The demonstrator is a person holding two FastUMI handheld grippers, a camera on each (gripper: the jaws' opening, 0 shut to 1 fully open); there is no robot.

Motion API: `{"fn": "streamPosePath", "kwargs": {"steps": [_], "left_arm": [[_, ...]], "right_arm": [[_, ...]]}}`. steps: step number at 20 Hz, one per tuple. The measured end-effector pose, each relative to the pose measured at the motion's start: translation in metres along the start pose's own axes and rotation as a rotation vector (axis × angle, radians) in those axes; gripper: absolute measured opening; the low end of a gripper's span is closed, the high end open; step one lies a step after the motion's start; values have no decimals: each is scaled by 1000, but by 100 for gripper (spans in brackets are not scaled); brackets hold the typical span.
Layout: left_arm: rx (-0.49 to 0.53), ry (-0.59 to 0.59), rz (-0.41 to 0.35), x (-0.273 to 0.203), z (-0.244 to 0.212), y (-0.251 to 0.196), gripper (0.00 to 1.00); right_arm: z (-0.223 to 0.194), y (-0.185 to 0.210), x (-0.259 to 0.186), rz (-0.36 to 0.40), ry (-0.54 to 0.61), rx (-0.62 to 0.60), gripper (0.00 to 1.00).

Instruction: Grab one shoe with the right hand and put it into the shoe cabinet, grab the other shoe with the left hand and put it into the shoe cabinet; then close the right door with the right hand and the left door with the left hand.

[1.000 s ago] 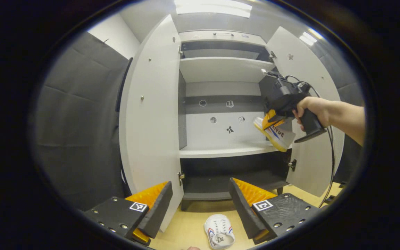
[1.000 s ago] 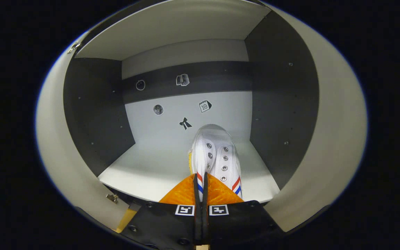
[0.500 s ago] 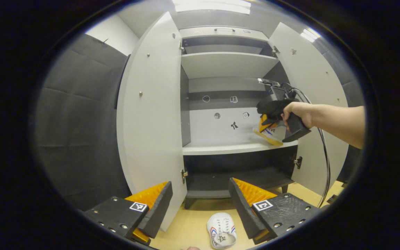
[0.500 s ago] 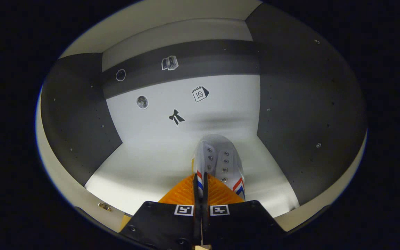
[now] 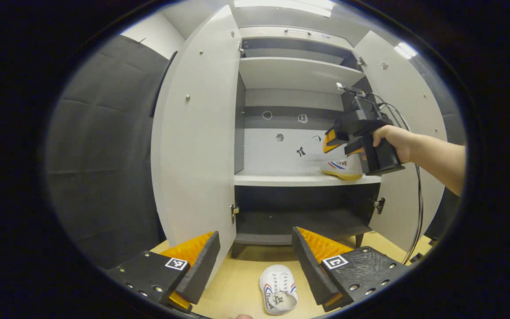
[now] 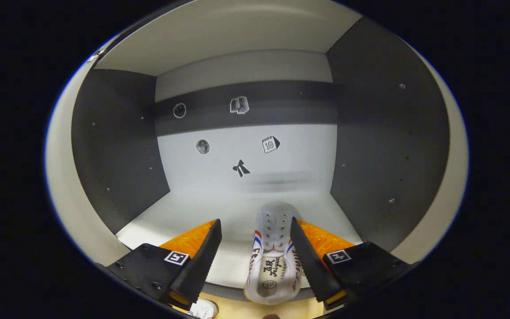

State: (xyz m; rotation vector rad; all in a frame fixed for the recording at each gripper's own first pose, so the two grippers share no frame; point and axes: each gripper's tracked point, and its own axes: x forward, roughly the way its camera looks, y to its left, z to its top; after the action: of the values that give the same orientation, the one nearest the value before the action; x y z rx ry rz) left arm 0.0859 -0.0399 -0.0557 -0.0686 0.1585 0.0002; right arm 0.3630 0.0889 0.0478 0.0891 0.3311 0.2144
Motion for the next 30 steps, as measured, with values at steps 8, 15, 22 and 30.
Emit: {"fn": "streamPosePath", "kwargs": {"steps": [8,15,22,30], "left_arm": [[12,44,-56,18,-13,1,95],[22,128,-142,40,-49,-14,95],[47,279,-191,56,-123,-23,94],[62,487,-231,53,-198,-27,94]], "right_arm": [[13,1,-110,6,-239,-53,96],[-23,-11,-189,-24,-316,-87,93],[-76,-11,-237,-44,-272,-118,99],[-94,-18,-276,-66,-267,-140,98]]}}
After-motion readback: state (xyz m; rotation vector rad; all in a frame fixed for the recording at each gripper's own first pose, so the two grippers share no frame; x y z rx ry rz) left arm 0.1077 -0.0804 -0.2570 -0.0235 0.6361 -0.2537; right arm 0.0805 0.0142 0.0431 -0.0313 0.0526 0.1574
